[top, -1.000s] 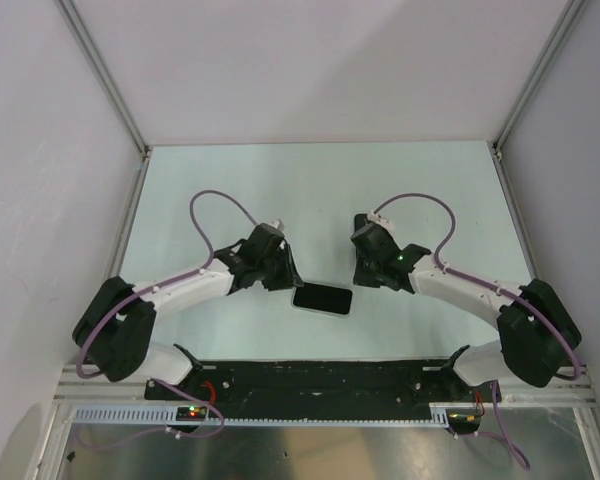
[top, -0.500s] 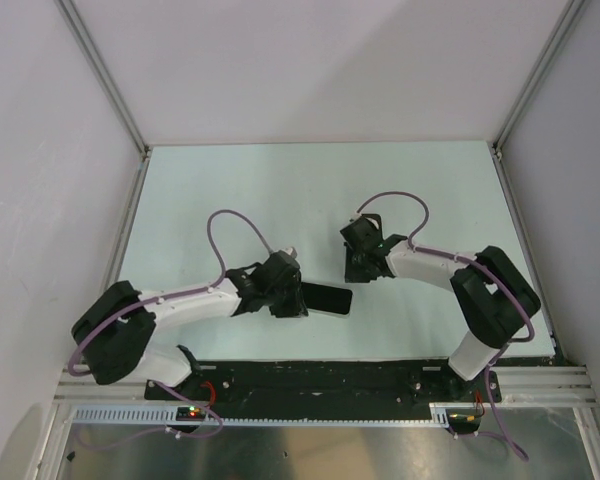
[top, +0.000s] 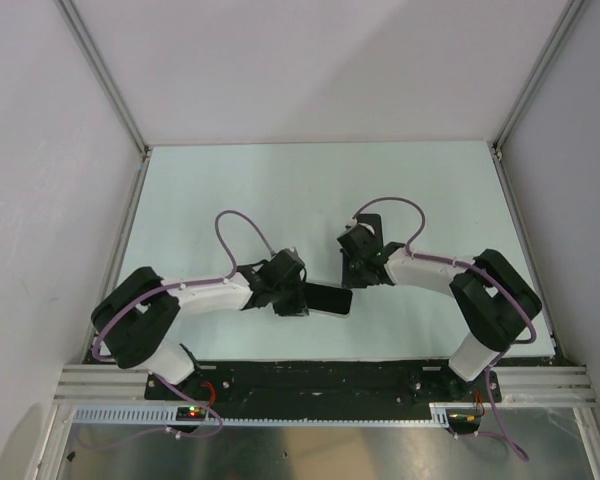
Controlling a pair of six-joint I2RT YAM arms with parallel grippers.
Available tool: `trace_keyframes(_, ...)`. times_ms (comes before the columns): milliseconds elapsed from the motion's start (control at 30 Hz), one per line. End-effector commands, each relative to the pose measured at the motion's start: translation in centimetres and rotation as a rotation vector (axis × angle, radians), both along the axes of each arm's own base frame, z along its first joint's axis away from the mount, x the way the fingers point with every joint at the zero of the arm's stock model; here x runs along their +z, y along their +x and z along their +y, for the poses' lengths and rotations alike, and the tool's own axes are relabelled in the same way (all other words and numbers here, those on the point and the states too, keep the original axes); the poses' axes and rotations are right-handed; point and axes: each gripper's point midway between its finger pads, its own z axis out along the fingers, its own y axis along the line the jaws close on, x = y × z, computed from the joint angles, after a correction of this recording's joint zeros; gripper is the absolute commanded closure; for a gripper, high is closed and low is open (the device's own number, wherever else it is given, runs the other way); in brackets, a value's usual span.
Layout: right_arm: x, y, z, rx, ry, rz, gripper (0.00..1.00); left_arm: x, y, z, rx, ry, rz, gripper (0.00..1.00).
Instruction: Put the phone into the phone case
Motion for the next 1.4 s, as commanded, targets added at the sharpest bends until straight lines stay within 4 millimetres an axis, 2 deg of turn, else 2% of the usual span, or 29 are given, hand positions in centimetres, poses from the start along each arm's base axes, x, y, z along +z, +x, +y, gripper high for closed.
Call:
trace_keyframes(0,-0.8,-3.8,-0.5,0.023,-0.010,0.048,0.85,0.1,2.8,0.9,0.058,0.012,-0.036,0.81)
trace_keyframes(233,-0.6,-8.7,0.3,0.050,0.033,0.072,0.85,0.6,6.6,2.2,0.101,0.012,-0.060,0.81)
trace_keyframes(300,-0.4,-9.5,0.6,0.054,0.039,0.070,0.85,0.8,7.2,2.0,0.095,0.004,-0.061,0.81)
trace_keyframes(400,0.0,-9.4,0.1,0.029,0.033,0.050,0.85,1.2,7.5,1.6,0.084,-0.009,-0.061,0.81)
trace_keyframes(533,1.5,-8.7,-0.7,-0.001,0.059,0.005,0.84,2.2,6.7,2.1,0.079,-0.027,-0.079,0.81)
trace_keyframes(633,2.8,-8.9,-0.8,0.006,0.082,-0.027,0.80,2.5,5.5,2.9,0.077,-0.035,-0.083,0.80)
trace_keyframes(800,4.0,-9.8,0.2,0.051,0.136,-0.049,0.73,2.9,3.8,2.8,0.063,-0.056,-0.087,0.80)
trace_keyframes(1067,3.2,-10.9,1.2,0.085,0.131,-0.028,0.74,3.1,1.6,1.6,0.028,-0.073,-0.074,0.80)
trace_keyframes(1367,2.6,-10.7,2.3,0.099,0.147,-0.021,0.76,2.8,0.8,1.1,0.009,-0.070,-0.061,0.80)
